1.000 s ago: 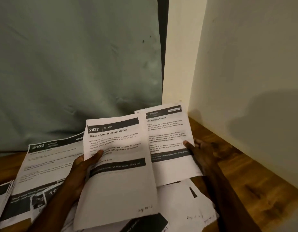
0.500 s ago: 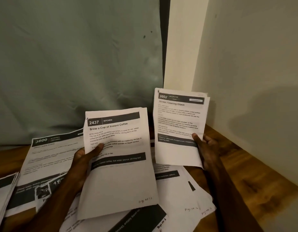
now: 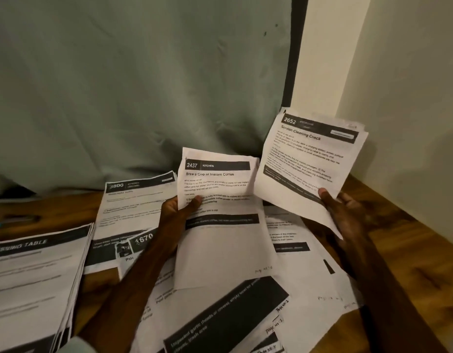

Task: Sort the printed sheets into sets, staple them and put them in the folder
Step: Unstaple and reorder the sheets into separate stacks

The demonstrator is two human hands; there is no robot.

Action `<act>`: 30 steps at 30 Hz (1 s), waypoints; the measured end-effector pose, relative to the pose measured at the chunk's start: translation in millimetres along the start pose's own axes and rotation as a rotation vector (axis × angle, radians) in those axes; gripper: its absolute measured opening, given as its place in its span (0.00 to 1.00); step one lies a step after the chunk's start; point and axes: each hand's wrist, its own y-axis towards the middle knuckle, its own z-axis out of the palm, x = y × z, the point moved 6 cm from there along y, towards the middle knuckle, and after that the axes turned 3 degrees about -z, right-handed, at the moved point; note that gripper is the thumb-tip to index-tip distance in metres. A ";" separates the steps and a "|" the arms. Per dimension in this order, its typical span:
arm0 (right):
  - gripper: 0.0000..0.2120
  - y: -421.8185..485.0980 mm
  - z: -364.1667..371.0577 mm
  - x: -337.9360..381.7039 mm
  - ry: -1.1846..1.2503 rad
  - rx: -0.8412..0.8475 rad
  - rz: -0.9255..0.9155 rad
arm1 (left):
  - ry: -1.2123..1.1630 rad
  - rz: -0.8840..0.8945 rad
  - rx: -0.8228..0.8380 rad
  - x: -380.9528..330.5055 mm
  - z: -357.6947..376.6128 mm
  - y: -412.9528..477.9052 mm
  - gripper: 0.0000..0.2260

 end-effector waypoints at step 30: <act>0.19 -45.4 64.2 23.3 -0.247 0.305 -0.134 | -0.066 -0.064 0.154 5.9 3.4 1.2 0.20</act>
